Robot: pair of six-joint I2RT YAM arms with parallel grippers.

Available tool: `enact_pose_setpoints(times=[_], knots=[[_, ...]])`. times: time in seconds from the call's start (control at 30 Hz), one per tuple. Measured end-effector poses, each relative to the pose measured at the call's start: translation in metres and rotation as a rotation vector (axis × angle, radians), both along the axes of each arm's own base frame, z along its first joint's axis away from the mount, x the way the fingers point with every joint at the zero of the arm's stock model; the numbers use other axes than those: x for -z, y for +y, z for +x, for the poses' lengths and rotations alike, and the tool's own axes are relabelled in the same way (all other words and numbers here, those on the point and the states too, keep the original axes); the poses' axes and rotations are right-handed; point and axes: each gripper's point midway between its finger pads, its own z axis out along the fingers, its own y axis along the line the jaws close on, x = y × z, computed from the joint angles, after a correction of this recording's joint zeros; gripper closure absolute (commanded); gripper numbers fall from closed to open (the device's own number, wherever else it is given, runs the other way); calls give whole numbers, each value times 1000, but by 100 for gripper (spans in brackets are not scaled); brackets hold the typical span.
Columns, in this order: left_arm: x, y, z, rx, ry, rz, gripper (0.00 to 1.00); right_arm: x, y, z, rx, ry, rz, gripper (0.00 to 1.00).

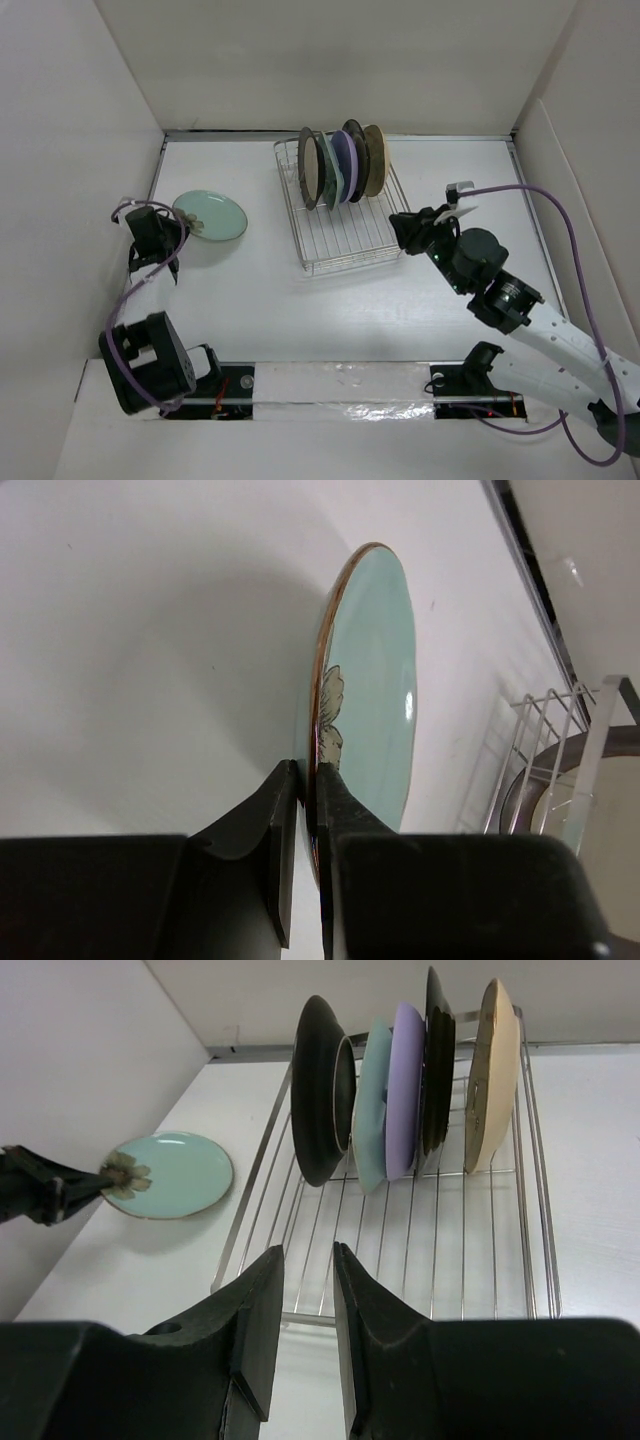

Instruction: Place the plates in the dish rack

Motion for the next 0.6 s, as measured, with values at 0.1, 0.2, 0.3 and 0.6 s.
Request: enact_pose_setpoints(times=[0.1, 0.2, 0.3, 0.6], knots=[[-32, 3, -13, -1, -53, 83, 100, 4, 5, 1, -11, 9, -10, 62], [-64, 2, -22, 13, -130, 146, 100, 10, 13, 3, -37, 23, -15, 51], [-84, -4, -26, 36, -189, 167, 100, 18, 26, 3, -83, 45, -27, 40], [-122, -59, -39, 234, -291, 173, 100, 36, 78, 3, -271, 123, -39, 17]])
